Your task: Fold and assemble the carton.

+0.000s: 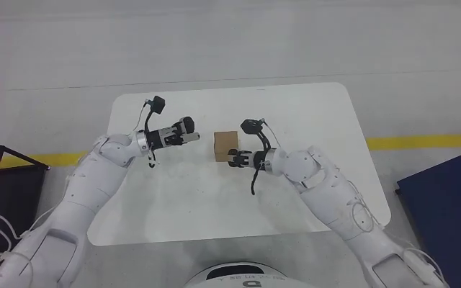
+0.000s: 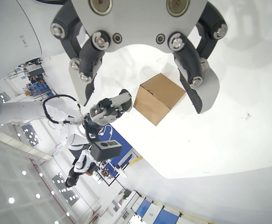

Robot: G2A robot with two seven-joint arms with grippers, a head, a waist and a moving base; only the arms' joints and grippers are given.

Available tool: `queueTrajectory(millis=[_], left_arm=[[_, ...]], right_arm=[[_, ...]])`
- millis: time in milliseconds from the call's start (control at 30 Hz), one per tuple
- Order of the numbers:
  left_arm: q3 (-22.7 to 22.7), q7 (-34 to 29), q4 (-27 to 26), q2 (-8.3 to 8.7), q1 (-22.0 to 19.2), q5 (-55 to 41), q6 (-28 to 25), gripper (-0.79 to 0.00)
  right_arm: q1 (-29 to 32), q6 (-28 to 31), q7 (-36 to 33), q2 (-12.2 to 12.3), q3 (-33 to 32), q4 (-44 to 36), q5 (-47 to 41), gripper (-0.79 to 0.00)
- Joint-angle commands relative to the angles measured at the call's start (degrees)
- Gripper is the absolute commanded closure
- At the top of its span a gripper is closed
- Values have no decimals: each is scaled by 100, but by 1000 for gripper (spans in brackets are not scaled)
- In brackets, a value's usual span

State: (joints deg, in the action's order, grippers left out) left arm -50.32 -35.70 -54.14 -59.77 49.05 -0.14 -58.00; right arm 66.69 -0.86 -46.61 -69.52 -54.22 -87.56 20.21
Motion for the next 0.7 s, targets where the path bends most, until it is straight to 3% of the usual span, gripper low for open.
queueTrajectory(millis=[0,267,433,667], left_arm=[[125,33,97,-79,-206,126,0,-785],[1094,141,1080,-752,-1135,148,0,-785],[1584,-184,1768,-1198,-1521,-221,0,-785],[1717,-626,2269,-1518,-1640,-906,0,-785]], right_arm=[[-3,-36,18,-5,43,29,76,0],[-105,-241,156,-54,203,195,252,0],[-105,-286,238,-55,149,248,230,0],[-31,-317,541,-40,-72,252,83,0]])
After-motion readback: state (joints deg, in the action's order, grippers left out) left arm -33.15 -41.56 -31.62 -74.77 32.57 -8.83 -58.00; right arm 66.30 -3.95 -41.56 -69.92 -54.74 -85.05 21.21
